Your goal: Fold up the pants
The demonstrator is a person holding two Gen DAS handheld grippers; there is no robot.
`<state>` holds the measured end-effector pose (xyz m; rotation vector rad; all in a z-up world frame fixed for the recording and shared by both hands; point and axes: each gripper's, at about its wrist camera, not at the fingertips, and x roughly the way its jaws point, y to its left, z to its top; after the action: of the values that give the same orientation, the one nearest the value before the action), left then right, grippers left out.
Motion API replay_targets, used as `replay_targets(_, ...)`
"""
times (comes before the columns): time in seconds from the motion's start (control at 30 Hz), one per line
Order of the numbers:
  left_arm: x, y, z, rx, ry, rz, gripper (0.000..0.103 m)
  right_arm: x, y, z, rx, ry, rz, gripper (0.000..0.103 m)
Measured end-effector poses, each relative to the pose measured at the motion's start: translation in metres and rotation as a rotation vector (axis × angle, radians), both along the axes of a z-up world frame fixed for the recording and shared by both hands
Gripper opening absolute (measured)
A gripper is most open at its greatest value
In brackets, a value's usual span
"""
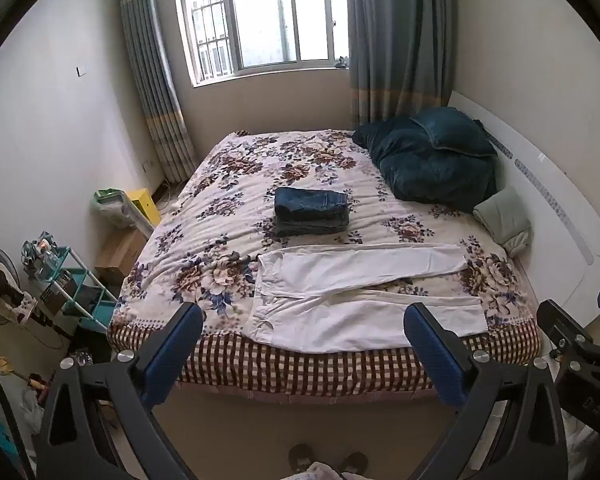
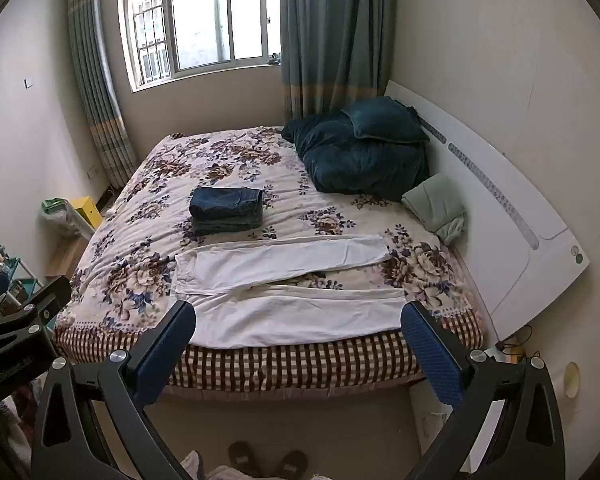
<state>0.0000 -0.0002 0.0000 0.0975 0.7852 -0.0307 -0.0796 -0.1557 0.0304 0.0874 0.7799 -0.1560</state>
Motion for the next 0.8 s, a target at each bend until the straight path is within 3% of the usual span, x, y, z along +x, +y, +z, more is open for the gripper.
replay_targets(0.8, -0.002, 0.002, -0.001, -0.014, -0.003, 0.001, 0.103, -0.003, 0.003, -0.006, 0.009, -0.004, 0.001, 0.103)
